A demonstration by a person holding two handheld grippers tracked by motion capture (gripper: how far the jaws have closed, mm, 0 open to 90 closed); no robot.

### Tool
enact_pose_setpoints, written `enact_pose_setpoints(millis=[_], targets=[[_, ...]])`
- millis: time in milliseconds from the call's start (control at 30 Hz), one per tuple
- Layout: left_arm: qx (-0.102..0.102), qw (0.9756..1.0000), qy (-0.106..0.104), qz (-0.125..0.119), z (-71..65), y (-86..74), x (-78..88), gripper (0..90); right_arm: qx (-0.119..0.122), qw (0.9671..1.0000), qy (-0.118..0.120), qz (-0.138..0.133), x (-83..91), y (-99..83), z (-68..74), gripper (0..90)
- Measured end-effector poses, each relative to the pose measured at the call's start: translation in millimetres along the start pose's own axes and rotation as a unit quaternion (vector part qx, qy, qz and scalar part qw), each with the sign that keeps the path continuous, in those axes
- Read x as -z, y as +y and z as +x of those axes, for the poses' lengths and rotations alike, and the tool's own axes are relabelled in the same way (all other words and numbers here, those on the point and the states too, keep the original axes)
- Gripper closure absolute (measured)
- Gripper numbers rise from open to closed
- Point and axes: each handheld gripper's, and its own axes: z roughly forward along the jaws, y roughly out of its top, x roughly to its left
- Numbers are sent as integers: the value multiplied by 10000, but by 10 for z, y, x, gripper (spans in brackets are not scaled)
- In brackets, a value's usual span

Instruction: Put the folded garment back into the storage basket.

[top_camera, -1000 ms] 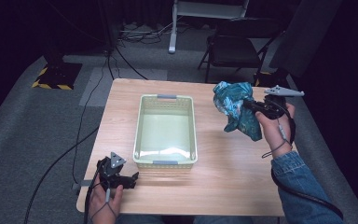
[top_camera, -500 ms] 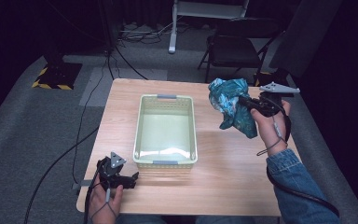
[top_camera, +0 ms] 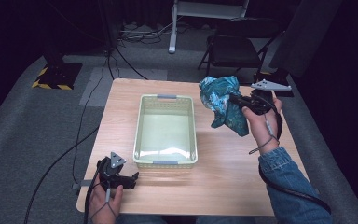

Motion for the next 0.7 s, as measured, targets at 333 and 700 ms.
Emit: enact_pose_setpoints(millis=[333,700], targets=[[-2,10000,2,0,0,0,0,3,61,9999,116,-65,-68,79,127,845],[-8,10000,6,1,1,0,0,3,107,9997,210,-118,-134,156,239,845]])
